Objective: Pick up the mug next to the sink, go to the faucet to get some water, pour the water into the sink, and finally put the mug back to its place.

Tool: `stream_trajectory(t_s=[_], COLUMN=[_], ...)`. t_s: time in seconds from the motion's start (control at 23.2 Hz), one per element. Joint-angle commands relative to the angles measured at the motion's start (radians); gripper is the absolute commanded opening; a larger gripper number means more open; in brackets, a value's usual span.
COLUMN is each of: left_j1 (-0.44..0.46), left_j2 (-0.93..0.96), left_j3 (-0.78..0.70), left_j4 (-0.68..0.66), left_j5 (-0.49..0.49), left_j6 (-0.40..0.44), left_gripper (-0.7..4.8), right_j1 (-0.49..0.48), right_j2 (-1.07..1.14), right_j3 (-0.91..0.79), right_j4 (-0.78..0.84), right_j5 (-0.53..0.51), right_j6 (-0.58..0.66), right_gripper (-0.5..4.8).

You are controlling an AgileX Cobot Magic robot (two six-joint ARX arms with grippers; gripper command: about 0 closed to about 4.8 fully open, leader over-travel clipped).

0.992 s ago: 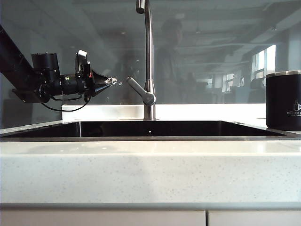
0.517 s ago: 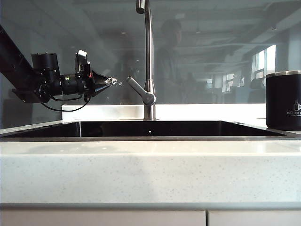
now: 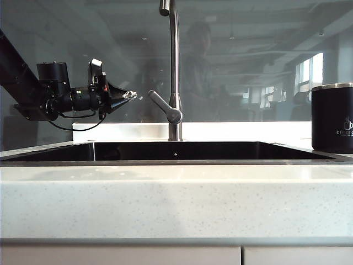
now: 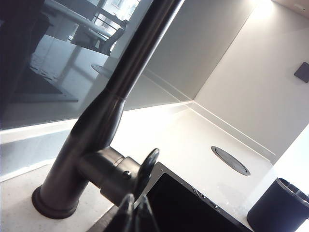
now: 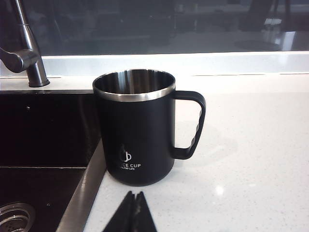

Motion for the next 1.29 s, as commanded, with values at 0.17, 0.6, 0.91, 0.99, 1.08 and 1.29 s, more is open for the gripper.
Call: stream_trajectory(t_s=[0.17,0.6,0.91,0.99,1.08,1.29], left_j1=[0.002,0.002,0.002,0.002,0.004,0.018], left_j2=[-0.006,-0.006,-0.006,-0.006,-0.007,-0.062], left_j3=[0.004,0.004,0.003,0.003,0.003,0.003], left_j4=[0.010,0.010,0.010,0.008,0.002,-0.129], left_j5=[0.005,0.005,0.005,0.005,0.002,-0.006], left_j6=[0.005,0.005,0.005,0.005,0.005,0.018], left_gripper=[0.13,0.13,0.13,0.13,0.13,0.13], right_j1=[-0.001,-0.001,-0.001,-0.001,-0.001,-0.001], right_j2=[-0.002,-0.002,-0.002,-0.002,-0.002,-0.002], right_j3=[-0.003,-0.003,-0.003,-0.003,-0.003,-0.003], right_j4=[0.014,0.014,0.014,0.014,0.014,0.014], right_j5=[0.002,0.002,0.002,0.002,0.002,0.002], right_j6=[-0.001,-0.001,-0.001,-0.001,-0.001,-0.001], right_gripper=[-0.07,-0.07,-0.07,-0.07,-0.07,-0.07])
